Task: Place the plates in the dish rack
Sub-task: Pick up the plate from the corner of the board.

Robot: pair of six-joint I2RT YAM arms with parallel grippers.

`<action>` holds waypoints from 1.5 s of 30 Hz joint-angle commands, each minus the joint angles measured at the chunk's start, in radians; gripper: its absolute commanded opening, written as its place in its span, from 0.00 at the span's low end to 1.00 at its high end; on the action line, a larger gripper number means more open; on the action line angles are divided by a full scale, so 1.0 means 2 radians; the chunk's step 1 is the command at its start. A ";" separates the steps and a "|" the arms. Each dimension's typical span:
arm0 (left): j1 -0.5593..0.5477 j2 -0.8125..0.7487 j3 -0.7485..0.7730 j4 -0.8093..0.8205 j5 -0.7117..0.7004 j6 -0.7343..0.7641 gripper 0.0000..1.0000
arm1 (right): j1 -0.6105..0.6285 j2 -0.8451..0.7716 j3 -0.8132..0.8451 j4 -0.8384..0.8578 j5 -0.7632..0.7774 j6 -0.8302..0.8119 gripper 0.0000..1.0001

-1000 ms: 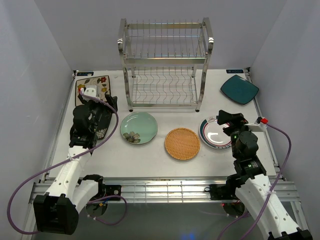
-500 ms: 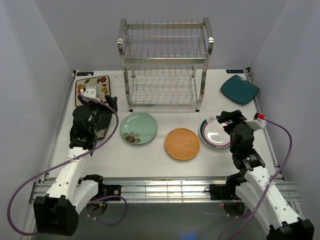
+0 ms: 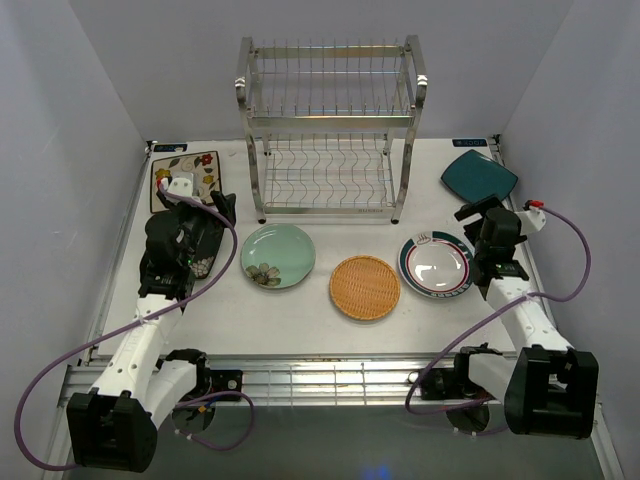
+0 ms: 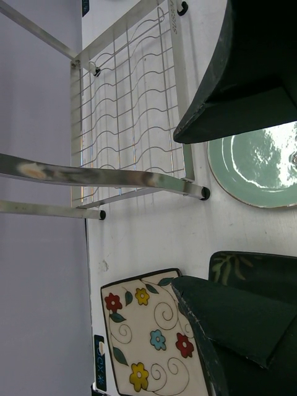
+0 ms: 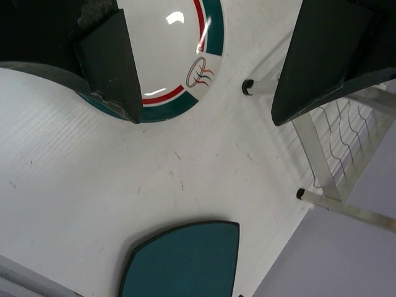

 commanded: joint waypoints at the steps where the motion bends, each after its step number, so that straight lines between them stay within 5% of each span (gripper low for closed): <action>1: 0.003 -0.011 -0.006 0.005 0.007 -0.001 0.98 | -0.040 0.025 0.037 0.048 -0.044 0.048 0.90; 12: 0.003 -0.007 -0.006 0.006 0.009 -0.001 0.98 | -0.082 0.216 0.193 0.021 -0.049 0.191 0.90; 17: 0.003 -0.010 -0.007 0.006 -0.002 -0.004 0.98 | -0.089 0.287 0.224 0.044 -0.062 0.194 0.90; 45: 0.003 -0.013 -0.011 0.008 0.030 0.007 0.98 | -0.109 0.417 0.164 0.218 -0.052 0.181 0.90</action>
